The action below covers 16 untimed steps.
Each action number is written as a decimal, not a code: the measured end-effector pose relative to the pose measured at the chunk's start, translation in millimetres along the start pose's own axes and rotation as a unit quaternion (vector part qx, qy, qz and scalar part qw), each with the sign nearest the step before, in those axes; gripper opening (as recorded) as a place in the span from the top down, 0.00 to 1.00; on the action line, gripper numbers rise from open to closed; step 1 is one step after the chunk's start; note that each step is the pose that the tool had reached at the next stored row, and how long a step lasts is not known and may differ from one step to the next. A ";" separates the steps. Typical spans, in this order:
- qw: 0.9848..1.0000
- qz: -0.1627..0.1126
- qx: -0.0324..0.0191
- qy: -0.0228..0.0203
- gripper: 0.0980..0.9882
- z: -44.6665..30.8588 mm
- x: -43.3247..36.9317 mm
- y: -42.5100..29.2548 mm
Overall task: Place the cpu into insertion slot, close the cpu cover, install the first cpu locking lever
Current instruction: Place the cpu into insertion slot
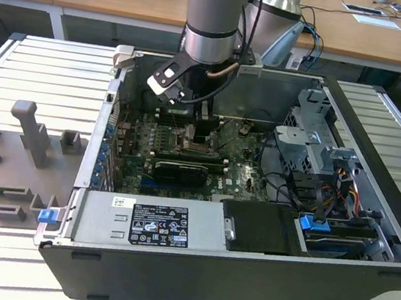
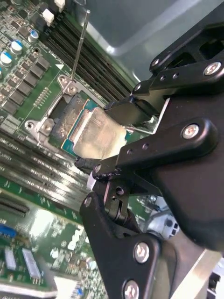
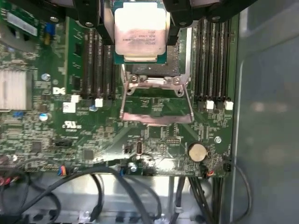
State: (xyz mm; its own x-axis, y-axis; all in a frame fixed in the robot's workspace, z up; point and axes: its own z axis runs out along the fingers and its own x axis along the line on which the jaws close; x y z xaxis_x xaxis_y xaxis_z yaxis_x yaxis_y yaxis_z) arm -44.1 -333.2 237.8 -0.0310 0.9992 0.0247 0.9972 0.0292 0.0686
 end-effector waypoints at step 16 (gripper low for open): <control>1.000 0.018 0.000 -0.001 0.52 31.3 8.7 -1.7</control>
State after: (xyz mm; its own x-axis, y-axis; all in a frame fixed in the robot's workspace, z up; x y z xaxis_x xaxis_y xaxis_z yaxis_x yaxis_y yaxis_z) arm -44.0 -323.8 206.7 0.0044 0.9997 0.0243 0.9977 -0.0060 0.0679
